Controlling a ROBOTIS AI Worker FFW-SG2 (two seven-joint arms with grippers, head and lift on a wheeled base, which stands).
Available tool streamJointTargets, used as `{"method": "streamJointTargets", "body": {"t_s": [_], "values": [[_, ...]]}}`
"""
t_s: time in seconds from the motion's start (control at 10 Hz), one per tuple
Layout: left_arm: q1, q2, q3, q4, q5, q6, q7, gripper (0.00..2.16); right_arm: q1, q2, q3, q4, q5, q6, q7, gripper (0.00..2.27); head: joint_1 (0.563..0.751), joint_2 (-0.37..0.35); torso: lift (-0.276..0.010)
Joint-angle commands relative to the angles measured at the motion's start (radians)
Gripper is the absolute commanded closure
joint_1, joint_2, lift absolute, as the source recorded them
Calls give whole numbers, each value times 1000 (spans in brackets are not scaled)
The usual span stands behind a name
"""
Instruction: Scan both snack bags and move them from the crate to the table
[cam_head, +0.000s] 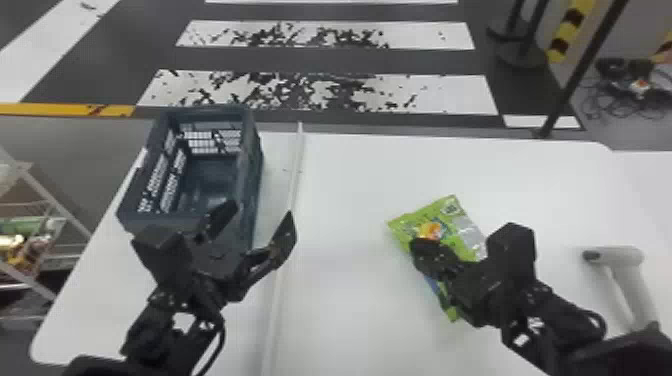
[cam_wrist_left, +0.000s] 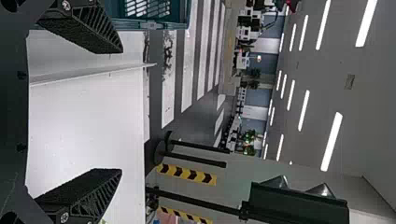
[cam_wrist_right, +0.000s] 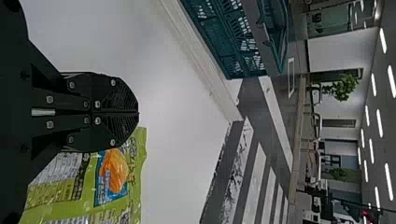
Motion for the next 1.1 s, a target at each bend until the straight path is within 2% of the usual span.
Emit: {"method": "streamJointTargets", "body": {"t_s": [0.0, 0.3, 0.7, 1.0], "values": [[-3, 1, -3, 3, 0, 0, 0, 87, -43, 0, 66, 64, 27, -7, -3, 2253, 695, 90, -88], [-3, 4, -3, 3, 0, 0, 0, 87, -135, 8, 118, 175, 66, -7, -30, 2253, 695, 138, -88], [-3, 1, -5, 1, 0, 3, 0, 87, -239, 28, 173, 293, 158, 27, -96, 2253, 695, 130, -88], [-3, 1, -3, -1, 0, 3, 0, 87, -279, 28, 169, 323, 185, 57, -120, 2253, 695, 114, -88]]}}
